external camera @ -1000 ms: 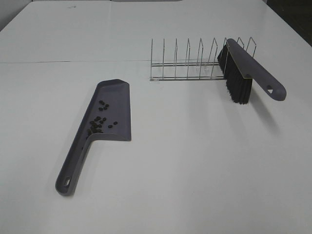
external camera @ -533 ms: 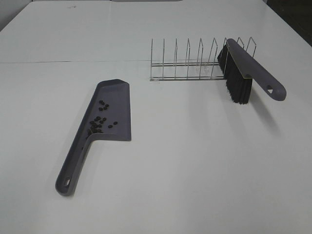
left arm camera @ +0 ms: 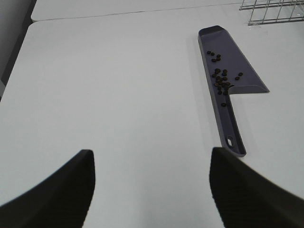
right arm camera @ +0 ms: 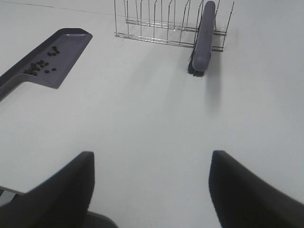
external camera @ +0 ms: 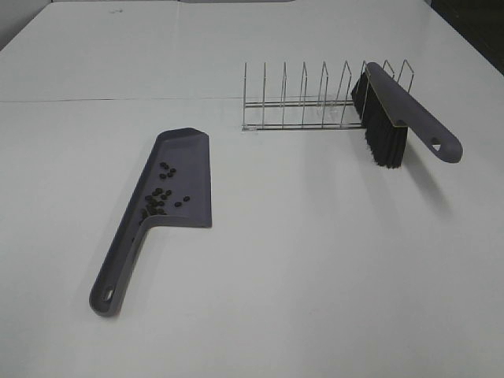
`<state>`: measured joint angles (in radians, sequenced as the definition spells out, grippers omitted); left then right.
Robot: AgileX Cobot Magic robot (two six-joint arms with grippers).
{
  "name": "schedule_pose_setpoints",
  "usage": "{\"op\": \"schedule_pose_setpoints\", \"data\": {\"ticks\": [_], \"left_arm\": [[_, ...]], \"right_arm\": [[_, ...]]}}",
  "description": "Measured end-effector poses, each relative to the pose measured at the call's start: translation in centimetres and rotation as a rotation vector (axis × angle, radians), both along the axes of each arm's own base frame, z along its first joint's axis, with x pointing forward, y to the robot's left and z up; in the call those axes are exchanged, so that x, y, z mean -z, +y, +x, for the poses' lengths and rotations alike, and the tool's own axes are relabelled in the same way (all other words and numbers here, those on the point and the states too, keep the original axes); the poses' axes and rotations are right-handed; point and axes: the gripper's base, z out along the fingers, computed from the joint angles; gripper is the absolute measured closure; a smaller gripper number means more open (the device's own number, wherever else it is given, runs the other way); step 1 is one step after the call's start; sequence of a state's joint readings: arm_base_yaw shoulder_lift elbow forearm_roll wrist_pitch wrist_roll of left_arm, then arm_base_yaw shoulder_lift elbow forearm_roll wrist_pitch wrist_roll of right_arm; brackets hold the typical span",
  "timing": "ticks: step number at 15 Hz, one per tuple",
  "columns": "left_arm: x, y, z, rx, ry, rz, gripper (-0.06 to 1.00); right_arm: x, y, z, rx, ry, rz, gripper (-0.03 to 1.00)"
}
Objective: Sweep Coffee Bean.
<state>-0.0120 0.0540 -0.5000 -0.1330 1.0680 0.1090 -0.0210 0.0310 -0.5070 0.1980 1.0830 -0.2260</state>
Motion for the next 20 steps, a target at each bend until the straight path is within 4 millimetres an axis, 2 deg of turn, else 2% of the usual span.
{"op": "schedule_pose_setpoints", "data": {"ticks": [3, 20], "left_arm": [[-0.01, 0.01, -0.87, 0.0, -0.06, -0.001, 0.32], [-0.01, 0.01, -0.87, 0.0, -0.06, 0.0, 0.32]], "right_arm": [[-0.01, 0.01, -0.44, 0.0, -0.032, 0.0, 0.4], [0.0, 0.04, -0.57, -0.002, -0.039, 0.003, 0.4]]}}
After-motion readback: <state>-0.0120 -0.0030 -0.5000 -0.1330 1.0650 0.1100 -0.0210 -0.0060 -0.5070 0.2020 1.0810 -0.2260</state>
